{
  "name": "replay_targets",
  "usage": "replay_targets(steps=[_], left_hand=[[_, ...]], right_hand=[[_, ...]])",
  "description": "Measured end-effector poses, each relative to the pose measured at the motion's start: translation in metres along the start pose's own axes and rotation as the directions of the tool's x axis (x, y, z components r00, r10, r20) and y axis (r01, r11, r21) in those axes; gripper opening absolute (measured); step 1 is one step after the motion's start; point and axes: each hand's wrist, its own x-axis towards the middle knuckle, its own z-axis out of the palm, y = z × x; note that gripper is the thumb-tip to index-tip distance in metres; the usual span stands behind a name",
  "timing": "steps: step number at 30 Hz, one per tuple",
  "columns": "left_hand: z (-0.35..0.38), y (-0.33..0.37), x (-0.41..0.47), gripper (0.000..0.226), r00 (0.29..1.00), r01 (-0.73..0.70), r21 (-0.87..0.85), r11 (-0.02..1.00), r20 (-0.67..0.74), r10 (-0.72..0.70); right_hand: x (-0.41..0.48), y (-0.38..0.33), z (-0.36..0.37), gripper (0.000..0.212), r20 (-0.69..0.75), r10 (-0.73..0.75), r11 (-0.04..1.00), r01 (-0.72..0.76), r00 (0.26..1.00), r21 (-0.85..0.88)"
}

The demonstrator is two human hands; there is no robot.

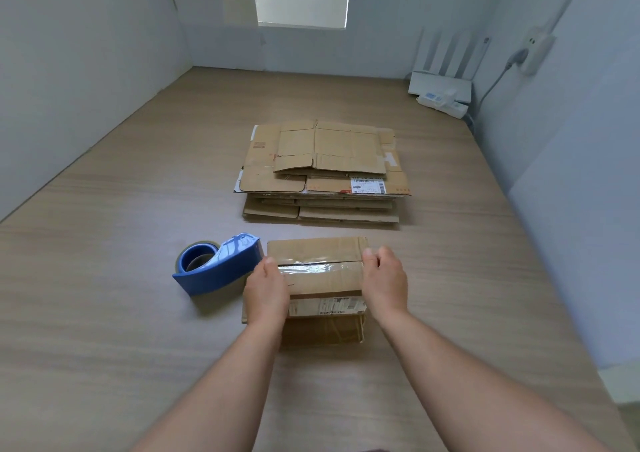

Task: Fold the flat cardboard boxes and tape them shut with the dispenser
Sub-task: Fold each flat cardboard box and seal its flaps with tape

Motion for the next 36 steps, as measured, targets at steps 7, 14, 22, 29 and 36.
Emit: replay_targets(steps=[7,14,22,29,36], left_hand=[[-0.054,-0.032,-0.012,0.066,0.827,-0.037,-0.024,0.999,0.56,0.044],[-0.037,-0.026,-0.044,0.074,0.833,-0.372,0.377,0.848,0.539,0.126],[0.018,-0.022,-0.064,0.102,0.877,-0.467,0.567,0.678,0.394,0.275],[0.037,-0.011,-0.051,0.098,0.849,-0.527,0.654,0.542,0.418,0.323],[-0.013,0.002,-0.014,0.083,0.785,-0.603,0.451,0.658,0.483,0.389]], right_hand=[[0.031,-0.001,-0.022,0.034,0.164,-0.002,0.998,0.013,0.986,-0.066],[0.028,-0.019,-0.022,0.092,0.202,0.23,0.967,-0.2,0.952,-0.16],[-0.006,0.007,-0.029,0.054,0.434,0.1,0.991,-0.13,0.896,0.041],[-0.014,0.028,-0.046,0.05,0.47,-0.016,0.987,-0.061,0.882,0.149],[-0.015,0.021,-0.047,0.047,0.452,-0.036,0.998,0.01,0.891,0.059]])
